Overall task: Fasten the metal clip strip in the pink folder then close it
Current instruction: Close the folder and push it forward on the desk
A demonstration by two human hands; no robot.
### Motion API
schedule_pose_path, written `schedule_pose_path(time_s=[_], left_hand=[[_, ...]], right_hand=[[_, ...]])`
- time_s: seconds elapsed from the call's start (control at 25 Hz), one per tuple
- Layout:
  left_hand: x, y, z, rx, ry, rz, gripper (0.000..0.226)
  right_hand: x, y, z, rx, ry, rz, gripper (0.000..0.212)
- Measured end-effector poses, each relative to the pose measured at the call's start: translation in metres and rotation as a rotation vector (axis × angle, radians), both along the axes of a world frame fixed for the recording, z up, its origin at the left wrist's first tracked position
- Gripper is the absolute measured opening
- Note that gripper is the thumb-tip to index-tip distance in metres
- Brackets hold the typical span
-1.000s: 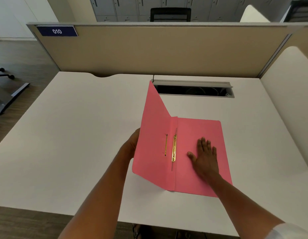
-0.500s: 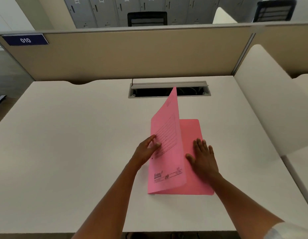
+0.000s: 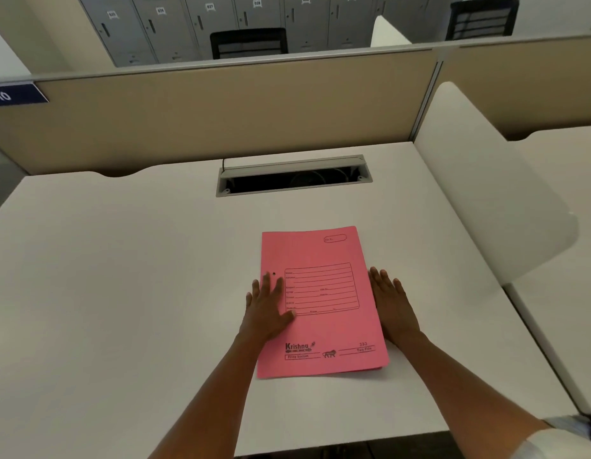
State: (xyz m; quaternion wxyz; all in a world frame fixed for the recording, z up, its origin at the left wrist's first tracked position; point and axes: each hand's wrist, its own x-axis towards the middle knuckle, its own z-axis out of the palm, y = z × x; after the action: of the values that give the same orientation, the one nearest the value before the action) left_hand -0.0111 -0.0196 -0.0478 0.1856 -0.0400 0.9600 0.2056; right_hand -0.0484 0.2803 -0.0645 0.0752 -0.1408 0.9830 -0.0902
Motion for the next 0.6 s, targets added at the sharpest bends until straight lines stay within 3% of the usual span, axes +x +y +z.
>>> schedule_pose_path(time_s=[0.16,0.4,0.6], left_hand=[[0.001,0.005,0.003,0.0,0.011,0.022,0.093],[0.002,0.008,0.01,0.022,0.027,0.081,0.094],[0.008,0.018,0.019,-0.095,0.134,0.195,0.089]], right_hand=[[-0.004,0.002,0.004,-0.147,-0.014,-0.106,0.053],[-0.006,-0.005,0.013,-0.375,-0.068,-0.273,0.047],[0.001,-0.018,0.01,-0.189,-0.097,-0.162,0.068]])
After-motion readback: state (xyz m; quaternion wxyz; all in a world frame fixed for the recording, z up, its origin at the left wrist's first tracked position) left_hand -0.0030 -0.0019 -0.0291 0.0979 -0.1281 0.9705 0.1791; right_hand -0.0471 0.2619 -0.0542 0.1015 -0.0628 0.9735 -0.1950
